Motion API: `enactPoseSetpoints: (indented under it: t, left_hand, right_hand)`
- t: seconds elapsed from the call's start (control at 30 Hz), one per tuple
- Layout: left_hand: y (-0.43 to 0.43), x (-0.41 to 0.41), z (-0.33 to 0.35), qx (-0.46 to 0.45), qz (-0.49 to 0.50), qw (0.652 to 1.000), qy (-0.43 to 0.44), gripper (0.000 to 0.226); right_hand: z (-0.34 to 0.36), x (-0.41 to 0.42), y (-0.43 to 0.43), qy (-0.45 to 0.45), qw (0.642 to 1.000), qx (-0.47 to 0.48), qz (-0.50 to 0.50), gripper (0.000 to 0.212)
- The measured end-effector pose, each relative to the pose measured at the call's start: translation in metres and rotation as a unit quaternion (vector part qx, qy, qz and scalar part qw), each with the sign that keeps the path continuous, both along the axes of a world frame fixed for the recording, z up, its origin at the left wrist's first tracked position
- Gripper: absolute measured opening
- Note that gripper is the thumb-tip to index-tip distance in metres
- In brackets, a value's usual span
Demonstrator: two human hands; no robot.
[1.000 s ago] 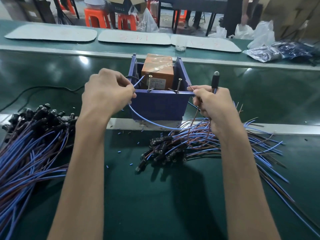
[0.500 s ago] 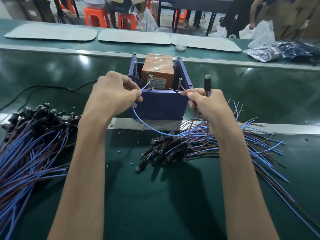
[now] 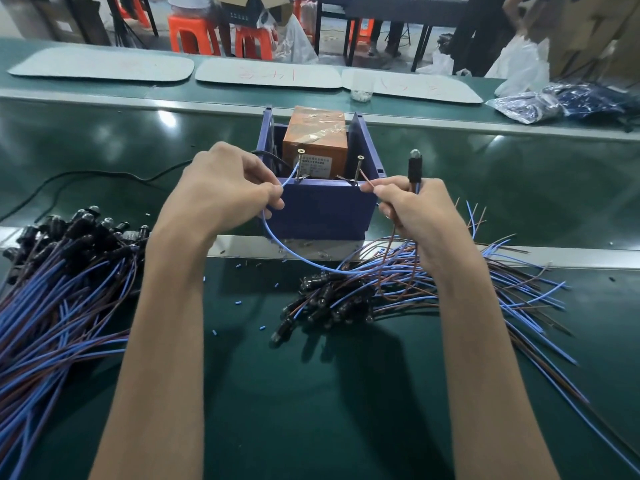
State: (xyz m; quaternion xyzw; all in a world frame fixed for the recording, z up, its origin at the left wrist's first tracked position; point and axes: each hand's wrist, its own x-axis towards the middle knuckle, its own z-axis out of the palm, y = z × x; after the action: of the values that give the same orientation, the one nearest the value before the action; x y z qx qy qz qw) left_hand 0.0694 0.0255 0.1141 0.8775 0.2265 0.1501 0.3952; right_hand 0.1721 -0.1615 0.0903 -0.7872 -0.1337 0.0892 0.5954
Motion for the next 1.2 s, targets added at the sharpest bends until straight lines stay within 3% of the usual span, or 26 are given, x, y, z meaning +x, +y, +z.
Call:
enactPoseSetpoints:
  t: [1.2]
  left_hand:
    - [0.0040,-0.0035,0.0028,0.038,-0.029,0.999,0.011,0.013]
  right_hand:
    - [0.0054,-0.0037,-0.0003,-0.007,1.000,-0.028,-0.002,0.028]
